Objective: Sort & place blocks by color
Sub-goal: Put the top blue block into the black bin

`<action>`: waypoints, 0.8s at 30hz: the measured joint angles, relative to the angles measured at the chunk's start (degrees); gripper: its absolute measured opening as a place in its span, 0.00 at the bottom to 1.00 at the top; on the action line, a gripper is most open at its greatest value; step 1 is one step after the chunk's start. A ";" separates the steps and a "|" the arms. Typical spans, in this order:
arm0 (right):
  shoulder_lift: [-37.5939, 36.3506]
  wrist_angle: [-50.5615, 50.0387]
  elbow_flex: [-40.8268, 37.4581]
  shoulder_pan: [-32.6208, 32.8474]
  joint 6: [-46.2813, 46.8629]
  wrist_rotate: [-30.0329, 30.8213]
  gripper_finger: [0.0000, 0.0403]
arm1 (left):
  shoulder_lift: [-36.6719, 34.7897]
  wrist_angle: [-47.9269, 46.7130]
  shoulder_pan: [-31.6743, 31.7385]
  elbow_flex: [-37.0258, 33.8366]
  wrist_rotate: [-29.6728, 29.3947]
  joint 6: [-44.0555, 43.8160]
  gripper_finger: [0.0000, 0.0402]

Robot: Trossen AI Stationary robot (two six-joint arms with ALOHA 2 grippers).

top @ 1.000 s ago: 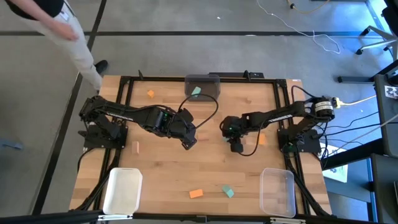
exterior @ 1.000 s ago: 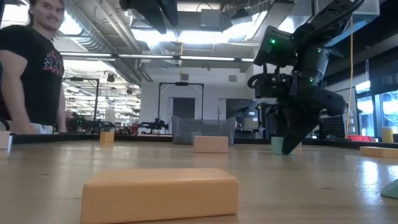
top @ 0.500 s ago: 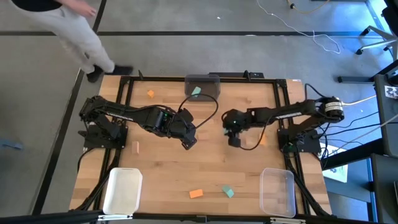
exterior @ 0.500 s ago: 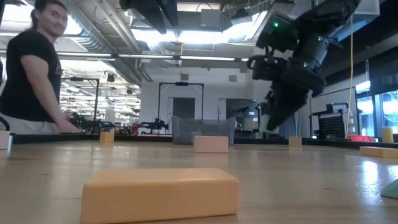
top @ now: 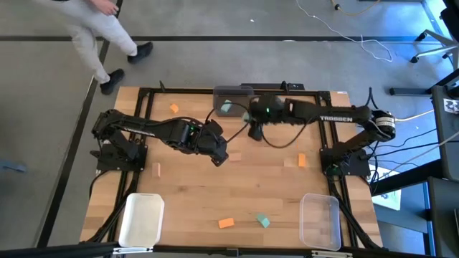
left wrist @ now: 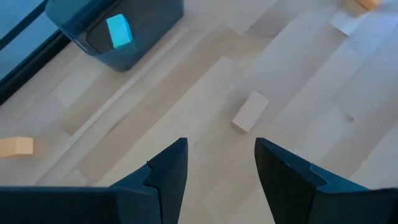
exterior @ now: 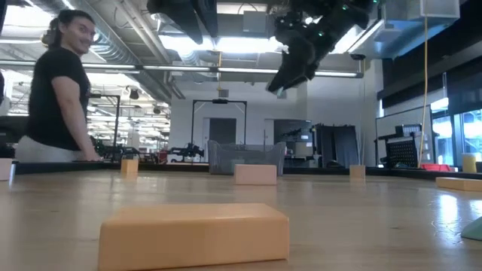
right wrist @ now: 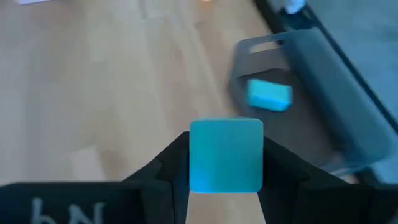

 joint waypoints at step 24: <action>28.61 -5.14 22.31 -17.81 -6.54 -6.84 0.33 | 0.00 0.03 5.58 0.02 -2.27 -1.05 0.45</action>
